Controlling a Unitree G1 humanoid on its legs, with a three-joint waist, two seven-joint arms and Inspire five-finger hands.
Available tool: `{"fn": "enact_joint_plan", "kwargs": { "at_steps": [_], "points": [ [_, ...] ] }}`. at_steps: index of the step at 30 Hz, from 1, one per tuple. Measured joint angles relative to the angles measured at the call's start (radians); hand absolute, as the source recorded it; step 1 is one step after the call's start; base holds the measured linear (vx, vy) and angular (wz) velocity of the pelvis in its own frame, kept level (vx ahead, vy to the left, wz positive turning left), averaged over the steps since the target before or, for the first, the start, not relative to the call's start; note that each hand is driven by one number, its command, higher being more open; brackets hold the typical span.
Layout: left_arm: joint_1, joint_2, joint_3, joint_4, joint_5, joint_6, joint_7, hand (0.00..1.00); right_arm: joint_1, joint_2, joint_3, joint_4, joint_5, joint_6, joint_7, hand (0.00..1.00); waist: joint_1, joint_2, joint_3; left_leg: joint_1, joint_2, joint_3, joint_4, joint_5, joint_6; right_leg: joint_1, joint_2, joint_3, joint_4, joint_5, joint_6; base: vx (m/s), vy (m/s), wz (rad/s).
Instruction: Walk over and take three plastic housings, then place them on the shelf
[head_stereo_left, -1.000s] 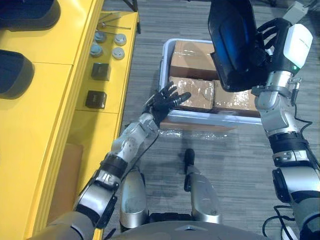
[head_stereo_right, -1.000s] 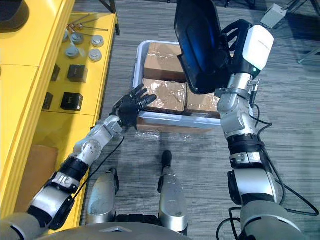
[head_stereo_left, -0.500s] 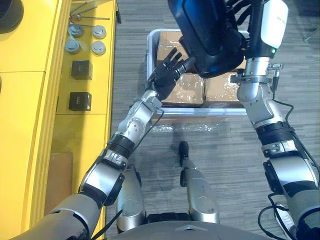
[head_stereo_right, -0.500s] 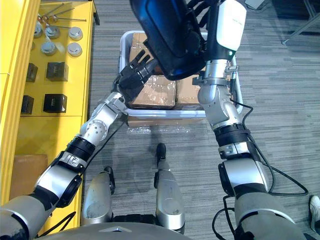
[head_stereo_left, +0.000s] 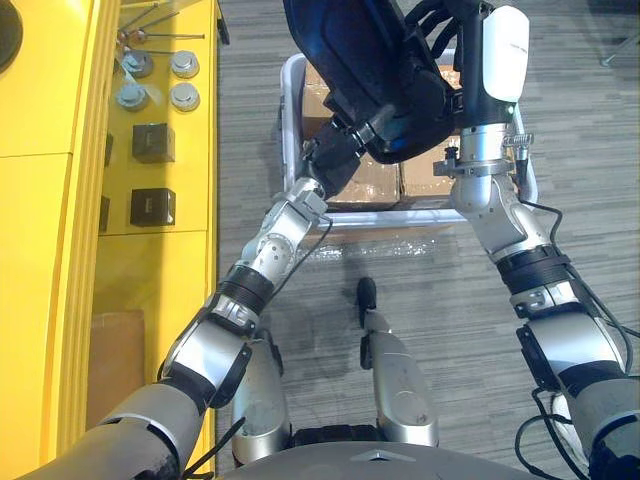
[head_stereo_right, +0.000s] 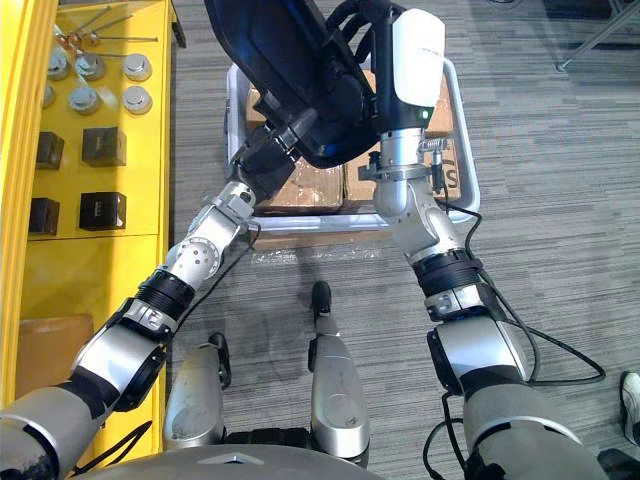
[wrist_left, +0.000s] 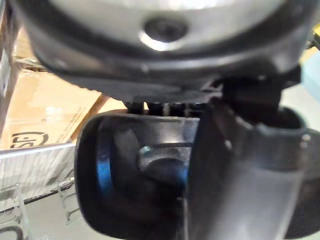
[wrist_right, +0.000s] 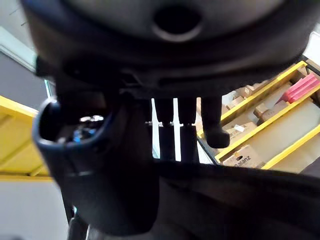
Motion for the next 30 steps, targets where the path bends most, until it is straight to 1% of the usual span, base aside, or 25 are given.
{"fn": "enact_joint_plan", "kwargs": {
  "at_steps": [2,5,8,11,13,17,20,21,24,26,27,28,30],
  "points": [
    [0.001,0.001,-0.014,0.0,-0.004,-0.001,0.0,0.0,0.036,0.0,0.001,-0.047,0.002,-0.002,-0.014,0.0,0.001,0.0,0.0,0.01,-0.002,0.003,-0.013,0.005,-0.001,0.003,-0.001,0.002,0.0,0.0,0.0,0.0,0.0,0.0],
    [0.004,0.0,-0.033,0.0,-0.053,-0.004,0.0,0.0,0.097,0.003,0.002,-0.118,0.005,-0.029,-0.031,0.0,-0.003,0.005,0.0,0.032,-0.007,0.007,-0.033,0.014,-0.001,0.015,-0.006,0.003,0.0,-0.004,-0.001,0.0,0.0,0.0],
    [0.009,-0.003,-0.067,-0.007,-0.116,-0.026,-0.017,0.0,0.156,0.023,0.011,-0.157,0.043,-0.057,-0.044,0.0,-0.015,0.006,0.0,0.062,-0.012,0.006,-0.054,0.021,0.0,0.042,-0.011,-0.001,-0.001,-0.011,-0.002,-0.02,0.015,0.04],
    [0.03,-0.003,-0.073,-0.024,-0.12,-0.053,-0.025,0.0,0.215,0.065,0.01,-0.226,0.068,-0.077,-0.059,0.0,-0.026,0.007,-0.001,0.088,-0.015,0.012,-0.07,0.023,0.0,0.06,-0.013,-0.002,-0.006,-0.015,-0.006,-0.01,0.015,-0.03],
    [0.05,-0.003,-0.093,-0.053,-0.115,-0.089,-0.033,0.0,0.238,0.075,-0.004,-0.251,0.092,-0.077,-0.06,0.0,-0.027,0.007,-0.001,0.093,-0.016,0.014,-0.079,0.028,-0.002,0.063,-0.014,-0.002,-0.012,-0.013,-0.003,0.0,0.0,0.0],
    [0.091,-0.004,-0.119,-0.083,-0.127,-0.09,-0.041,0.0,0.306,0.083,-0.015,-0.3,0.11,-0.078,-0.059,0.0,-0.029,0.01,-0.002,0.138,-0.016,0.018,-0.121,0.043,-0.006,0.093,-0.013,-0.009,-0.017,-0.015,-0.006,0.02,0.007,0.02],
    [0.115,0.0,-0.138,-0.085,-0.154,-0.089,-0.065,0.0,0.347,0.085,-0.02,-0.327,0.107,-0.079,-0.056,0.0,-0.028,0.011,-0.003,0.154,-0.017,0.022,-0.138,0.049,-0.006,0.101,-0.013,-0.009,-0.019,-0.018,-0.006,0.01,0.006,0.0],
    [0.13,-0.001,-0.14,-0.085,-0.157,-0.089,-0.069,0.0,0.362,0.092,-0.019,-0.328,0.106,-0.08,-0.05,1.0,-0.029,0.011,-0.003,0.163,-0.017,0.022,-0.144,0.05,-0.007,0.107,-0.013,-0.009,-0.02,-0.021,-0.005,0.03,0.019,0.0],
    [0.185,-0.001,-0.149,-0.085,-0.164,-0.088,-0.084,0.0,0.425,0.112,-0.015,-0.34,0.098,-0.083,-0.044,1.0,-0.027,0.013,-0.005,0.189,-0.018,0.031,-0.172,0.057,-0.007,0.12,-0.013,-0.009,-0.021,-0.028,-0.005,0.01,0.007,-0.01],
    [0.235,-0.002,-0.145,-0.126,-0.213,-0.089,-0.083,0.0,0.468,0.117,-0.009,-0.344,0.08,-0.085,-0.04,1.0,-0.027,0.015,-0.008,0.202,-0.018,0.034,-0.185,0.059,-0.007,0.127,-0.013,-0.009,-0.022,-0.031,-0.004,0.02,0.012,-0.01],
    [0.273,-0.007,-0.14,-0.181,-0.224,-0.109,-0.069,0.0,0.51,0.119,-0.001,-0.346,0.08,-0.095,-0.037,1.0,-0.025,0.017,-0.012,0.205,-0.019,0.035,-0.193,0.061,-0.008,0.127,-0.013,-0.01,-0.022,-0.033,-0.004,0.0,0.0,0.0],
    [0.285,-0.01,-0.138,-0.204,-0.218,-0.12,-0.059,0.0,0.531,0.122,0.0,-0.35,0.08,-0.105,-0.032,1.0,-0.023,0.02,-0.013,0.206,-0.019,0.035,-0.196,0.062,-0.008,0.127,-0.013,-0.01,-0.022,-0.034,-0.004,0.04,0.02,0.02],
    [0.34,-0.026,-0.093,-0.284,-0.157,-0.168,-0.013,0.0,0.602,0.162,-0.006,-0.386,0.086,-0.106,0.006,1.0,-0.023,0.028,-0.02,0.229,-0.021,0.036,-0.212,0.07,-0.009,0.137,-0.013,-0.013,-0.022,-0.034,-0.004,0.05,0.026,0.0]
  ]
}}
